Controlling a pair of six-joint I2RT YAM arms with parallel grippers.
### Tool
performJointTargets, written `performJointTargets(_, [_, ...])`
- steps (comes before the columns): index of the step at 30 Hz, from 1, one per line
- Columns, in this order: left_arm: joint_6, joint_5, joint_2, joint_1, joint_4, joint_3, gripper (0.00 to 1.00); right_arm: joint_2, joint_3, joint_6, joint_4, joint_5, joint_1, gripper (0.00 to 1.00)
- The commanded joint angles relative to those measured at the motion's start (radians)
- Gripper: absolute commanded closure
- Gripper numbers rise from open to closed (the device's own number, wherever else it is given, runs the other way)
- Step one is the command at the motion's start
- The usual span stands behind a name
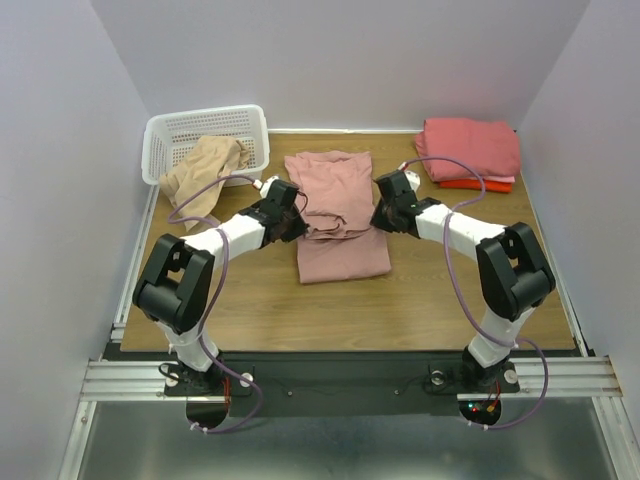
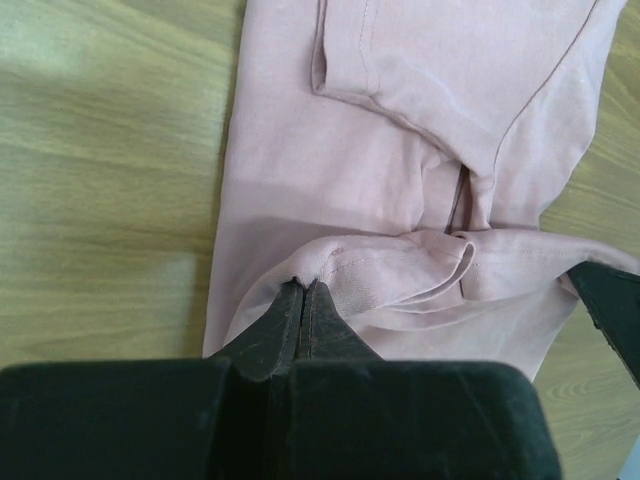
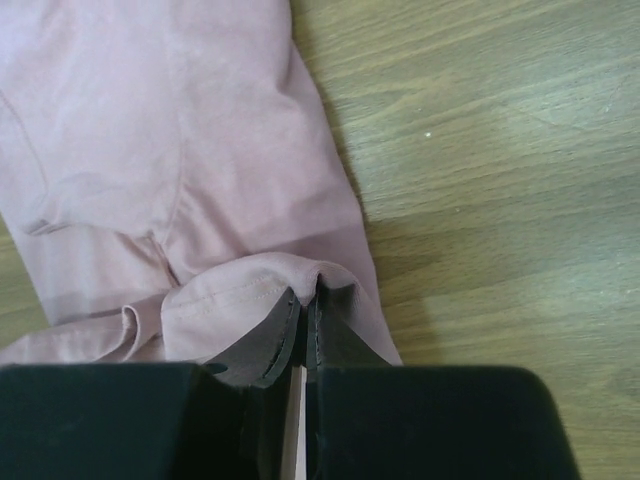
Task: Fold and stack the t-shirts
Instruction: Fold the tshirt
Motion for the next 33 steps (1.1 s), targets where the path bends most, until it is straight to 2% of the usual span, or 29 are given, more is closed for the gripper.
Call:
performJointTargets(1, [0.021,-0.006,0.033,0.012,-0.007,0.078,1.0,0.014,0.071,-0.008,0.053,-0.02,-0.013,0.88])
performJointTargets(2, [0.015,0.004,0.042,0.014,-0.025,0.087,0.96,0.011,0.072,-0.013,0.054,-0.028,-0.013,0.83])
performJointTargets(3, [0.021,0.006,0.056,0.014,-0.028,0.099,0.87,0.005,0.072,-0.013,0.054,-0.034,-0.013,0.79])
performJointTargets(4, [0.021,0.007,0.057,0.014,-0.031,0.114,0.72,0.003,0.072,-0.013,0.054,-0.04,-0.014,0.75])
performJointTargets(5, [0.021,0.004,0.056,0.014,-0.037,0.119,0.47,-0.006,0.076,-0.025,0.053,-0.056,-0.013,0.68])
performJointTargets(7, [0.024,-0.013,0.044,0.015,-0.05,0.13,0.24,-0.018,0.076,-0.036,0.054,-0.075,-0.013,0.57])
performJointTargets(8, [0.026,-0.02,0.038,0.015,-0.059,0.133,0.02,-0.026,0.072,-0.048,0.053,-0.079,-0.013,0.5])
performJointTargets(9, [0.024,-0.043,0.018,0.015,-0.088,0.136,0.02,-0.046,0.067,-0.051,0.053,-0.082,-0.013,0.38])
performJointTargets(15, [0.021,-0.031,-0.14,0.014,-0.079,0.021,0.02,-0.153,-0.045,-0.063,0.053,-0.112,-0.013,0.22])
performJointTargets(16, [0.018,-0.028,-0.163,0.014,-0.077,-0.029,0.02,-0.199,-0.068,-0.059,0.054,-0.115,-0.013,0.15])
performJointTargets(17, [0.013,-0.022,-0.188,0.012,-0.074,-0.059,0.01,-0.223,-0.097,-0.054,0.053,-0.114,-0.013,0.15])
performJointTargets(19, [0.0,0.015,-0.255,0.001,-0.045,-0.158,0.02,-0.277,-0.189,-0.037,0.053,-0.126,-0.013,0.07])
performJointTargets(23, [-0.039,0.064,-0.338,-0.061,0.022,-0.312,0.02,-0.427,-0.344,-0.013,0.053,-0.134,-0.013,0.06])
performJointTargets(26, [-0.077,0.093,-0.352,-0.097,0.082,-0.399,0.02,-0.464,-0.422,0.029,0.054,-0.125,-0.013,0.07])
performJointTargets(30, [-0.111,0.135,-0.323,-0.112,0.162,-0.461,0.02,-0.446,-0.464,0.09,0.068,-0.148,-0.014,0.24])
performJointTargets(33, [-0.128,0.138,-0.294,-0.117,0.188,-0.484,0.1,-0.402,-0.487,0.11,0.102,-0.194,-0.014,0.32])
